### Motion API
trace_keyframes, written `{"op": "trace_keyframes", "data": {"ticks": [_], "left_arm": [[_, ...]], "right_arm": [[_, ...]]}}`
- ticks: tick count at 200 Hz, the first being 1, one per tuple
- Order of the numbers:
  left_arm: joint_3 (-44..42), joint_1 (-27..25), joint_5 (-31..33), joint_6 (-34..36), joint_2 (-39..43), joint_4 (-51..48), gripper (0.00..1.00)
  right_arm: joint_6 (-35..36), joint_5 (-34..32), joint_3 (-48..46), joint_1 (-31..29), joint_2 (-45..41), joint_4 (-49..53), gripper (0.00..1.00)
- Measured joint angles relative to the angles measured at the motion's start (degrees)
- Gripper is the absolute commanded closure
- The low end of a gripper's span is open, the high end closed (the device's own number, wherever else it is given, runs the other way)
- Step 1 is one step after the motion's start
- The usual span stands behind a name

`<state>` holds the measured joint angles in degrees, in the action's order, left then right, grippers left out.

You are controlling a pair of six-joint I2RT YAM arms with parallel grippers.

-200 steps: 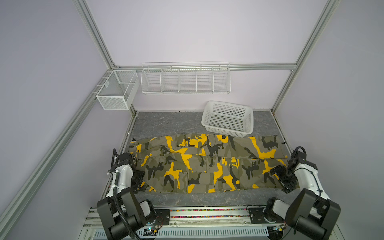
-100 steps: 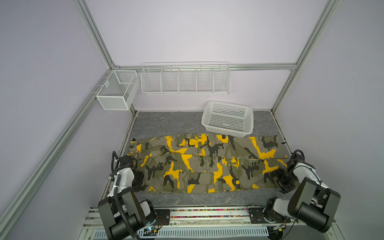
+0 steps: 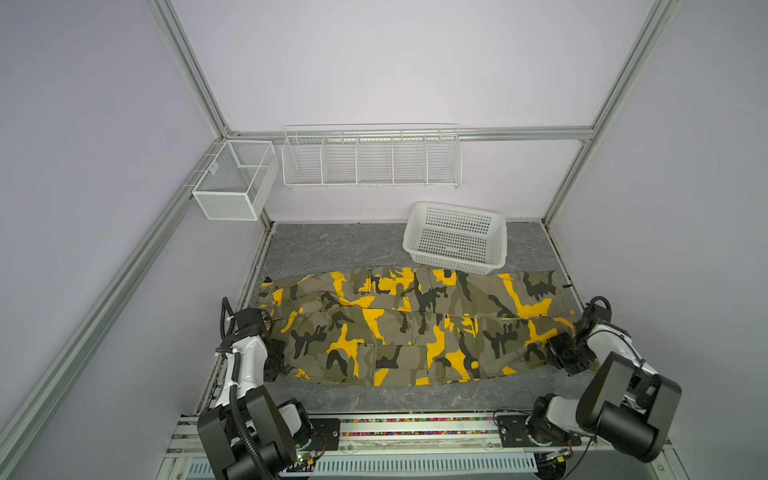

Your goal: Fold and stack the trousers

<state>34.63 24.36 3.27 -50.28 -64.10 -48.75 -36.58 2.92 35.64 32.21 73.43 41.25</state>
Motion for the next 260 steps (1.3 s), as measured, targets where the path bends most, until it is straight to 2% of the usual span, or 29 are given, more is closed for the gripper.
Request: {"op": "trace_keyframes", "data": {"ticks": [45,78,120,167,190,226,260], "left_arm": [[5.07,0.0,0.22,1.11,3.28,-6.45,1.0],[14.21,-0.5,2.75,1.49,6.03,-14.82,1.0],[24.0,-2.38,5.2,1.18,9.75,-20.81,1.0],[25.51,-3.02,6.01,1.46,13.9,-25.05,1.0],[25.53,-3.08,5.64,2.4,11.37,-24.46,1.0],[25.62,-4.52,2.21,2.89,2.05,-19.43,1.0],[28.55,-5.75,0.61,3.85,-5.42,-15.76,1.0]], "right_arm": [[1.92,-0.11,5.44,-0.22,-5.53,4.81,0.91],[2.75,-1.62,10.78,-1.84,-8.61,10.88,0.91],[0.83,-4.44,17.7,-3.28,-9.29,19.1,0.92],[-0.7,-8.24,24.55,-4.28,-9.4,23.5,0.92],[-0.7,-7.74,28.79,-6.51,-4.24,23.43,0.92],[-0.87,-6.86,35.26,-11.13,9.53,19.32,0.92],[-1.11,-6.27,42.95,-14.62,18.82,17.68,0.92]]}}
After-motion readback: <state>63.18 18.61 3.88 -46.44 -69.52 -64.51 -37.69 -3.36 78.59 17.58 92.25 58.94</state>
